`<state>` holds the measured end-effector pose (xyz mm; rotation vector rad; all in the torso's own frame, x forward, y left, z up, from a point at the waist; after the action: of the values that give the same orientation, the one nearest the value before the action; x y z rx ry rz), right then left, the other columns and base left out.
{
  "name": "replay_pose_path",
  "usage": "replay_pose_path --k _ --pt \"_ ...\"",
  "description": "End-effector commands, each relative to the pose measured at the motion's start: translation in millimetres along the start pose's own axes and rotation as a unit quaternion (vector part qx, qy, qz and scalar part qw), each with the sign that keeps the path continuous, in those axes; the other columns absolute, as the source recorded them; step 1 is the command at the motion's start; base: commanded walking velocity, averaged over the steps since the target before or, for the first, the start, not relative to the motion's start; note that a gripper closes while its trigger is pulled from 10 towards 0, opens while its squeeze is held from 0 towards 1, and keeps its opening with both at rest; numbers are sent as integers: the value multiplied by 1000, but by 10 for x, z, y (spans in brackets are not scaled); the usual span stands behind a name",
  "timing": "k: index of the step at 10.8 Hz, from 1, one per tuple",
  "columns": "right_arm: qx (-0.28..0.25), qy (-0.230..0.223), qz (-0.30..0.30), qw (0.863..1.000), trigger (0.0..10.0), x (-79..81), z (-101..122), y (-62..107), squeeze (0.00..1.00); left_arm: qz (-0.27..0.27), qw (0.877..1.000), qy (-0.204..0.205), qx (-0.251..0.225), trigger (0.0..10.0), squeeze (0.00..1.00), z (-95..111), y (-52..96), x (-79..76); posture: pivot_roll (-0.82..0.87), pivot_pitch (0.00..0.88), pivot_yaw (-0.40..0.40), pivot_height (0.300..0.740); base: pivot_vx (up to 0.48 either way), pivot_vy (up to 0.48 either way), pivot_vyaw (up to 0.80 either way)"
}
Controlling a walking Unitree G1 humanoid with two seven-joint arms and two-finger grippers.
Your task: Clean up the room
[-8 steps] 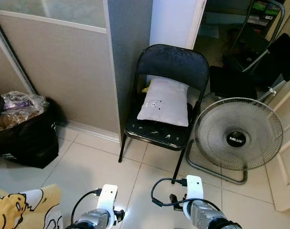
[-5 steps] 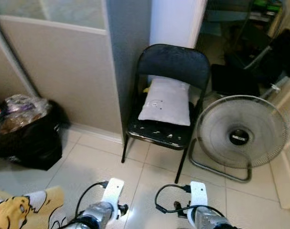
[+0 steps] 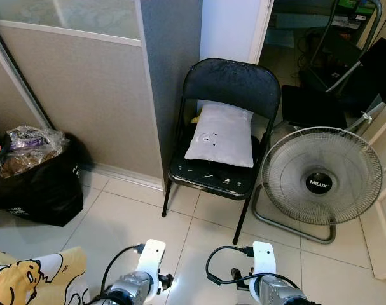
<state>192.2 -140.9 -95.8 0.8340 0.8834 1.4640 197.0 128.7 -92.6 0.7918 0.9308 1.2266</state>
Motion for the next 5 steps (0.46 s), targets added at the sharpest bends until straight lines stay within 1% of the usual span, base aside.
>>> replay_pose_path --k 1,2,3,4,5 --pt "-6 2 -6 1000 10000 -22 -27 3 0 -5 1000 12 -12 10000 0 24 -2 -19 -173 0 13 740 0 0 0" --pt "-76 -30 -4 997 10000 -24 45 19 0 -48 994 6 -94 10000 0 419 32 -100 -162 0 11 740 0 0 0" --pt "-157 -11 -15 987 10000 -196 267 71 0 -70 984 -9 -162 10000 0 743 102 -111 -155 0 7 740 0 0 0" --pt "-338 7 -78 938 10000 -678 911 444 0 -107 954 -9 -279 10000 0 1341 325 -111 -145 0 4 740 0 0 0" --pt "-416 18 -94 905 10000 -703 1176 712 0 -129 916 -9 -379 10000 0 1837 625 -186 -123 0 1 740 0 0 0"
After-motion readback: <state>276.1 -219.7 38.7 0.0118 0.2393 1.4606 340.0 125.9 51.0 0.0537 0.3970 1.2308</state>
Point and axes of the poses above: a point about 5 cm out from each wrist's last joint towards the gripper, its own y axis pointing back from the gripper into the wrist, its own z axis along the axis of the wrist's last joint, x = y × z, the point moved 1 cm from there along -y, pointing out of the wrist towards the gripper, and after that the axes turned 8 degrees about y, right-handed, at the moved point
